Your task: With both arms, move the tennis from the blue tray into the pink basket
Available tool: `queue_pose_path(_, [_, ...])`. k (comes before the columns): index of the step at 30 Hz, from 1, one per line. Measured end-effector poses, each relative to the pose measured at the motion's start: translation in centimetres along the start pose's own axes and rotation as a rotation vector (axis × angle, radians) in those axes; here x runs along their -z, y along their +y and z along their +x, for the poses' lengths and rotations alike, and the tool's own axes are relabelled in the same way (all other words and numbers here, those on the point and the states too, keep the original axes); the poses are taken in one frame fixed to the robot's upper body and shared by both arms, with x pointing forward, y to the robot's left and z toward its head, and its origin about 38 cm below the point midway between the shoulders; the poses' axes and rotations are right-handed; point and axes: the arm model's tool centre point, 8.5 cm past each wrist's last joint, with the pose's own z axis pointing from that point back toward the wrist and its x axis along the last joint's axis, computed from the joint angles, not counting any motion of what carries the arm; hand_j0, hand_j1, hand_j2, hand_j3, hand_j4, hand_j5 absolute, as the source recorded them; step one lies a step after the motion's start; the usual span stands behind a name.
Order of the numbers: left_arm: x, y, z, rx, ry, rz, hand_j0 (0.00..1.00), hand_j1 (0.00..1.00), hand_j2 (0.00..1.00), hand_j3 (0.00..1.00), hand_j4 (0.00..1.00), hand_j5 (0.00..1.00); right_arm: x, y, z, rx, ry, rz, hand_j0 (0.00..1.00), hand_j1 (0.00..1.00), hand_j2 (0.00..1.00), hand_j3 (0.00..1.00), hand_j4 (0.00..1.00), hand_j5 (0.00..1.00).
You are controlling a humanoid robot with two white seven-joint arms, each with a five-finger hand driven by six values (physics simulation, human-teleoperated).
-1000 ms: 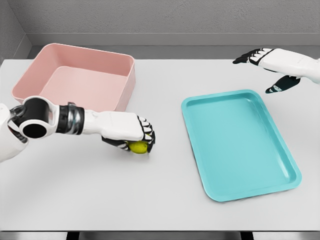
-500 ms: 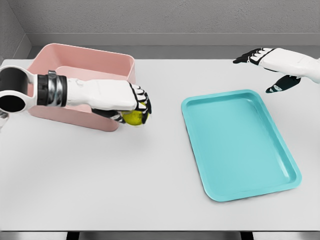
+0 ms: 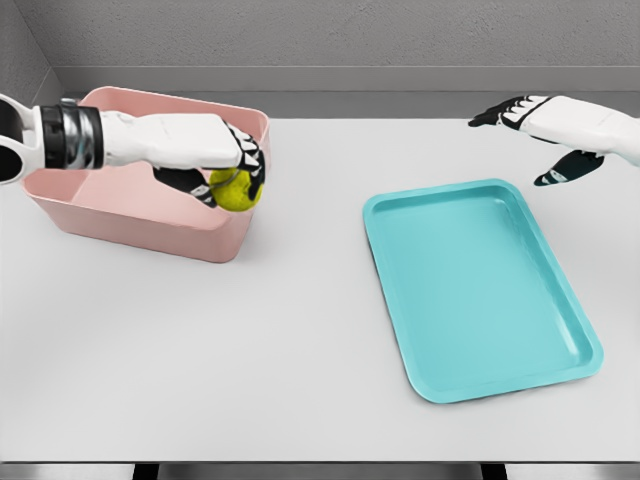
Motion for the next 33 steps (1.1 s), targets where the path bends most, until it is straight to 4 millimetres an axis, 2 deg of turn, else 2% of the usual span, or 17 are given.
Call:
queue_pose_path(8, [-1.5,0.3,-3.0,-0.031,0.078,0.014,0.44,0.44,0.44,0.44,0.44,0.44,-0.1,0.0,0.0,0.000,0.002,0.000,1.00,1.00,1.00,1.00,1.00,1.00])
queue_pose_path(15, [-2.5,-0.9,-5.8,-0.088,0.147,0.009,0.45,0.45,0.45,0.45,0.45,0.45,-0.1,0.1,0.0,0.000,0.002,0.001,1.00,1.00,1.00,1.00,1.00,1.00])
queue_pose_path(16, [-2.6,-1.0,-5.9,-0.092,0.153,0.010,0.49,0.49,0.49,0.49,0.49,0.49,-0.1,0.1,0.0,0.000,0.002,0.001,1.00,1.00,1.00,1.00,1.00,1.00])
queue_pose_path(18, [-2.8,-1.0,-6.2,-0.098,0.161,0.012,0.97,0.97,0.97,0.97,0.97,0.97,-0.1,0.1,0.0,0.000,0.002,0.001,1.00,1.00,1.00,1.00,1.00,1.00])
queue_pose_path(19, [-2.9,-1.0,-6.3,-0.099,0.165,0.012,1.00,1.00,1.00,1.00,1.00,1.00,-0.1,0.1,0.0,0.000,0.002,0.001,1.00,1.00,1.00,1.00,1.00,1.00])
queue_pose_path(24, [-3.0,-1.0,-6.3,-0.099,0.162,0.017,1.00,1.00,1.00,1.00,1.00,1.00,-0.1,0.1,0.0,0.000,0.002,0.001,1.00,1.00,1.00,1.00,1.00,1.00])
queue_pose_path(27, [-3.2,-1.0,-5.4,-0.072,0.123,0.025,1.00,1.00,1.00,1.00,1.00,1.00,-0.1,0.1,0.0,0.000,0.002,0.001,1.00,1.00,1.00,1.00,1.00,1.00])
queue_pose_path(28, [-3.3,-2.1,-4.9,-0.077,0.106,0.015,1.00,1.00,1.00,1.00,1.00,1.00,-0.1,0.1,0.0,0.000,0.002,0.001,1.00,1.00,1.00,1.00,1.00,1.00])
queue_pose_path(31, [-5.1,-4.7,-3.1,-0.101,0.072,0.012,1.00,1.00,1.00,1.00,1.00,1.00,-0.1,0.1,0.0,0.000,0.002,0.001,1.00,1.00,1.00,1.00,1.00,1.00])
queue_pose_path(33, [-7.4,-4.3,-2.1,-0.086,0.075,0.031,1.00,1.00,1.00,1.00,1.00,1.00,-0.1,0.1,0.0,0.000,0.002,0.001,1.00,1.00,1.00,1.00,1.00,1.00])
